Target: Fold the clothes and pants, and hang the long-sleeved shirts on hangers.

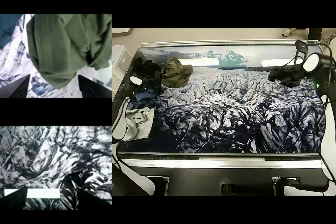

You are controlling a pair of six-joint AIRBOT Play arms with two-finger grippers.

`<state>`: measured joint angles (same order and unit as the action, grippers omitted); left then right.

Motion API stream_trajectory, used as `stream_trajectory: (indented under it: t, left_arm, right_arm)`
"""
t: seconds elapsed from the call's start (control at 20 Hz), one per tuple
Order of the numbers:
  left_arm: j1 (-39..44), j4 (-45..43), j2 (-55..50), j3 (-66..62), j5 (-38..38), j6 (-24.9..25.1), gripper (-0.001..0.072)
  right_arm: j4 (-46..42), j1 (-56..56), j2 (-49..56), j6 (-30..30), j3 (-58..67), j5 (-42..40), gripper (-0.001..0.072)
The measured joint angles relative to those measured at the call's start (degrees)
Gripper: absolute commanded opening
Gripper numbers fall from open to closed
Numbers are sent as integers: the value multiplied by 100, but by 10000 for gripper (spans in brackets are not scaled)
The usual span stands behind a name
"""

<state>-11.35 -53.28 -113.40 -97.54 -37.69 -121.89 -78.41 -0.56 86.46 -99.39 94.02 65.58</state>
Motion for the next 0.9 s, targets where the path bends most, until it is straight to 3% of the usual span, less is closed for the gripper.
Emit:
stream_trajectory:
  t: [0.3, 0.45, 0.5, 0.55, 0.65, 0.75, 0.9]
  left_arm:
    - [155, 1156, -544, -48, 1082, 269, 669]
    - [243, 1508, -684, -52, 1757, 308, 635]
    - [269, 1567, -708, -59, 1895, 323, 451]
    - [289, 1598, -730, -79, 1971, 326, 42]
    - [304, 1659, -719, -188, 1978, 387, 21]
    - [317, 1694, -601, -385, 1744, 809, 20]
    - [363, 1714, 0, -789, 1180, 2465, 18]
  right_arm:
    - [133, 0, 0, -4, 0, 44, 672]
    - [216, 0, 0, -13, 0, 103, 673]
    - [238, 0, -2, -28, 0, 125, 673]
    - [256, 0, -15, -28, 0, 151, 673]
    - [256, 0, -83, -26, 24, 136, 673]
    - [157, 0, -219, 0, 81, 55, 672]
    - [-262, 0, -570, 190, 278, -127, 672]
